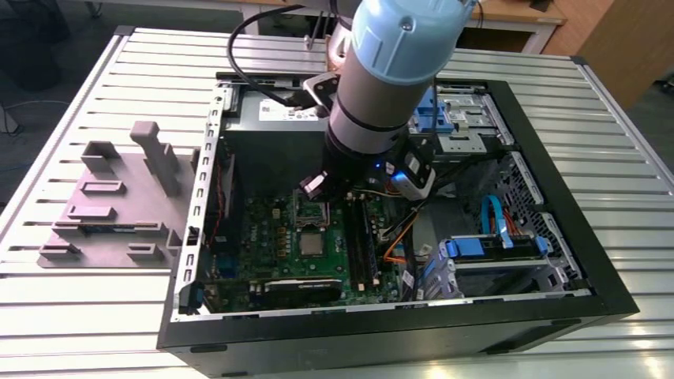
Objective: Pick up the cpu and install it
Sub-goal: 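Close the cpu cover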
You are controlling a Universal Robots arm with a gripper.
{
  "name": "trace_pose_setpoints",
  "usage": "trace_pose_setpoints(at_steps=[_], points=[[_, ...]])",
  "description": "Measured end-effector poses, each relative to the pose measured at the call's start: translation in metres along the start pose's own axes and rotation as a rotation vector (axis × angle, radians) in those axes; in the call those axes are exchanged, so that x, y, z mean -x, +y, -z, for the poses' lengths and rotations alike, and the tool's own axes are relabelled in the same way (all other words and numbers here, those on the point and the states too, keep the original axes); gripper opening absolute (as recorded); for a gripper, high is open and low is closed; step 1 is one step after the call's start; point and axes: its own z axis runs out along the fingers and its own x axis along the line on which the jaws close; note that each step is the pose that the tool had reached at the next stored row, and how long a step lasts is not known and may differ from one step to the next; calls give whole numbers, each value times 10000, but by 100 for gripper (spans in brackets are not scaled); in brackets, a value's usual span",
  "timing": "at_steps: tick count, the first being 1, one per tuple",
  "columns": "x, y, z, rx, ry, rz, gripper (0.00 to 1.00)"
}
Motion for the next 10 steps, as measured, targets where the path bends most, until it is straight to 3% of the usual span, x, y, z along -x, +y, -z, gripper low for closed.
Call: trace_pose_setpoints(at_steps=[5, 10], points=[[20, 18, -57, 1, 65, 340, 11], [62, 74, -104, 4, 77, 410, 11]])
